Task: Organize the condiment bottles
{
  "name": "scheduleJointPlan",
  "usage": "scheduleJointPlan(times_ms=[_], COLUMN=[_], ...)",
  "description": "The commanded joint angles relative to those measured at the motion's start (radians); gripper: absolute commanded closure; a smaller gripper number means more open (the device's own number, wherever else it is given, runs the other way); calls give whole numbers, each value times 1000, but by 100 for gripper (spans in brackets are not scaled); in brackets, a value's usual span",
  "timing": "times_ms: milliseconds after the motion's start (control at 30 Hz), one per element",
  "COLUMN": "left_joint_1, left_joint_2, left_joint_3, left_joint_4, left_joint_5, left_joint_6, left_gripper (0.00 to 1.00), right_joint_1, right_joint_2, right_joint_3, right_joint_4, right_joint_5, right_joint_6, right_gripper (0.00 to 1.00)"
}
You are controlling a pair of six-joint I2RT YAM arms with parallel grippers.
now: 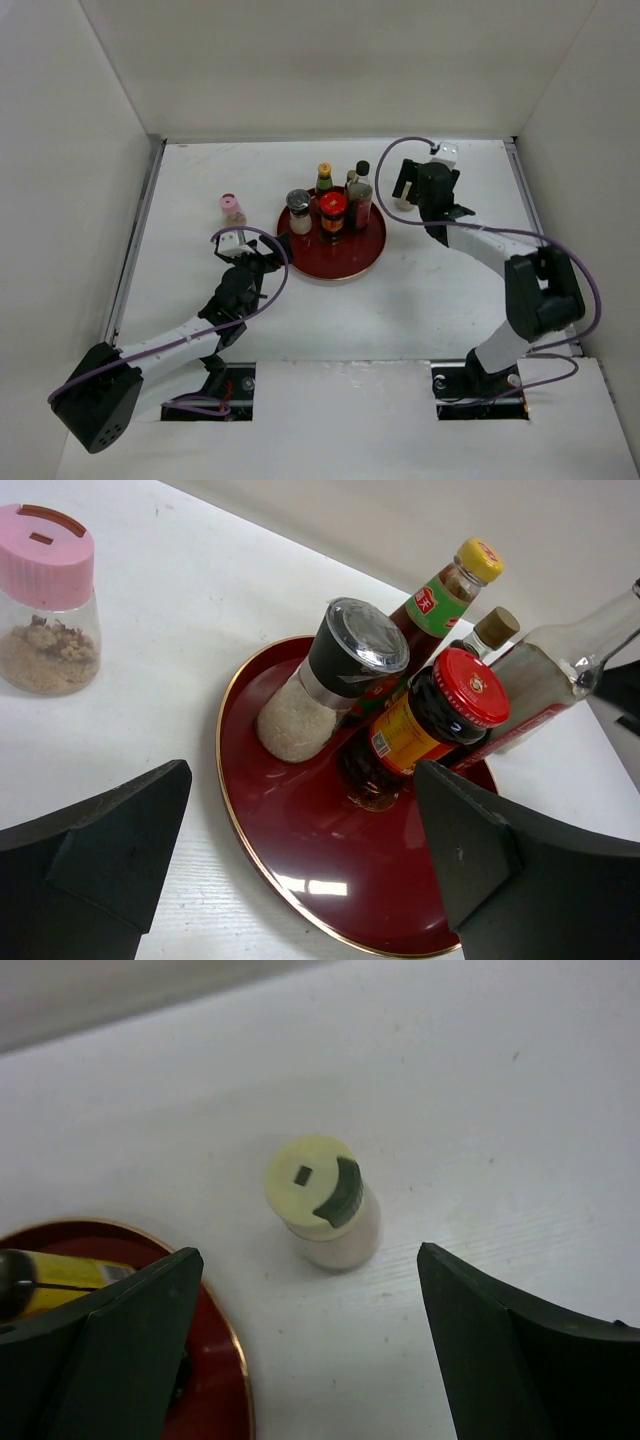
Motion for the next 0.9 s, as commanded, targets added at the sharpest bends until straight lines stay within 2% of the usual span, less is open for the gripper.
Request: scheduleJointPlan(times_ms=[0,200,400,533,600,700,867], left_joint_1=[2,5,15,26,25,28,29], left_joint_2=[-5,-1,-18,-13,-9,2,-10], left_joint_3=[4,5,-1,-2,1,2,-1], left_joint_4=[41,41,39,39,39,43,39], left_joint_5=[12,12,12,12,13,15,15], left_joint_6=[-9,-9,-8,-8,-8,-8,-9], left_gripper=[5,5,5,5,5,5,5], right_joint_1=[-42,-80,-94,-95,-95,-94,-65], right_joint_2=[64,182,280,306,309,263,32], right_joint_3=[110,209,279,292,293,253,57], right_joint_4=[-15,-32,-50,-69,-75,-63,15], right_joint_5=[-87,-127,-132,-138,-135,-109,0], right_joint_6=[15,4,4,15,15,27,84], right_gripper=[5,9,21,22,32,48,53])
